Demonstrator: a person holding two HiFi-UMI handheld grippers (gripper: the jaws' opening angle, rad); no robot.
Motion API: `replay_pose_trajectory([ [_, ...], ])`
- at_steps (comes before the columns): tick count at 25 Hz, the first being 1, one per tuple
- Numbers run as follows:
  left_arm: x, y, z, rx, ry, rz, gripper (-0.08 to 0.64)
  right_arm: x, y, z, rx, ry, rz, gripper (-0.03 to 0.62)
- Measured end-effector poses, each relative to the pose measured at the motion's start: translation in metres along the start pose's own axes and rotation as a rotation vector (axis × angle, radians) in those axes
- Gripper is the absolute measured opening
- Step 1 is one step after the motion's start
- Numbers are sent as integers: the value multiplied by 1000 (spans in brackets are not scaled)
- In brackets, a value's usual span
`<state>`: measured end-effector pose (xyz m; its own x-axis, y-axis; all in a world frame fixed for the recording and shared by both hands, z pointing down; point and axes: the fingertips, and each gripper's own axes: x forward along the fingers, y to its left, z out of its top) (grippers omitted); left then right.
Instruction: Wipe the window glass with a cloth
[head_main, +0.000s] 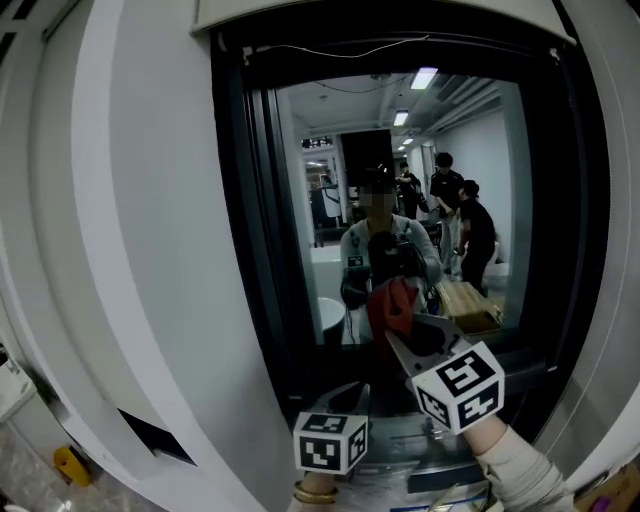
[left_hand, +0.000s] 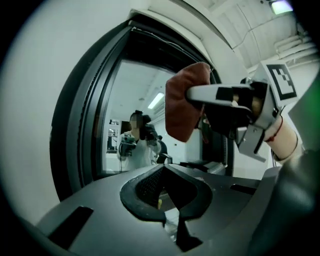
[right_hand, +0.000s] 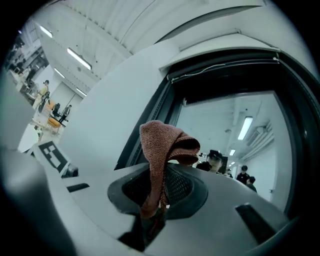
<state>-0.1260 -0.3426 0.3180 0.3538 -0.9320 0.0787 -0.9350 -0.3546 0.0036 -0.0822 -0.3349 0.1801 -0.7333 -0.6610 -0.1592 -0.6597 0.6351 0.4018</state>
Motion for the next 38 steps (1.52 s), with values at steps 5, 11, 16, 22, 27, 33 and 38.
replay_pose_trajectory([
  [5, 3, 22, 25, 6, -8, 61, 5, 57, -33, 86, -67, -69, 21, 51],
  [11, 11, 44, 42, 14, -6, 104, 5, 121, -60, 187, -169, -120, -9, 51],
  [16, 16, 58, 56, 4, -27, 130, 5, 171, -84, 245, -211, -113, -71, 51],
  [22, 20, 64, 58, 8, -32, 151, 5, 206, -106, 266, -183, -63, -133, 51],
  [27, 23, 64, 56, 35, -21, 153, 5, 212, -129, 261, -216, 18, -219, 51],
  [33, 29, 57, 57, 56, -18, 147, 5, 198, -151, 251, -224, 30, -249, 51],
  [38, 34, 47, 53, 48, -21, 132, 5, 177, -168, 238, -236, 24, -228, 51],
])
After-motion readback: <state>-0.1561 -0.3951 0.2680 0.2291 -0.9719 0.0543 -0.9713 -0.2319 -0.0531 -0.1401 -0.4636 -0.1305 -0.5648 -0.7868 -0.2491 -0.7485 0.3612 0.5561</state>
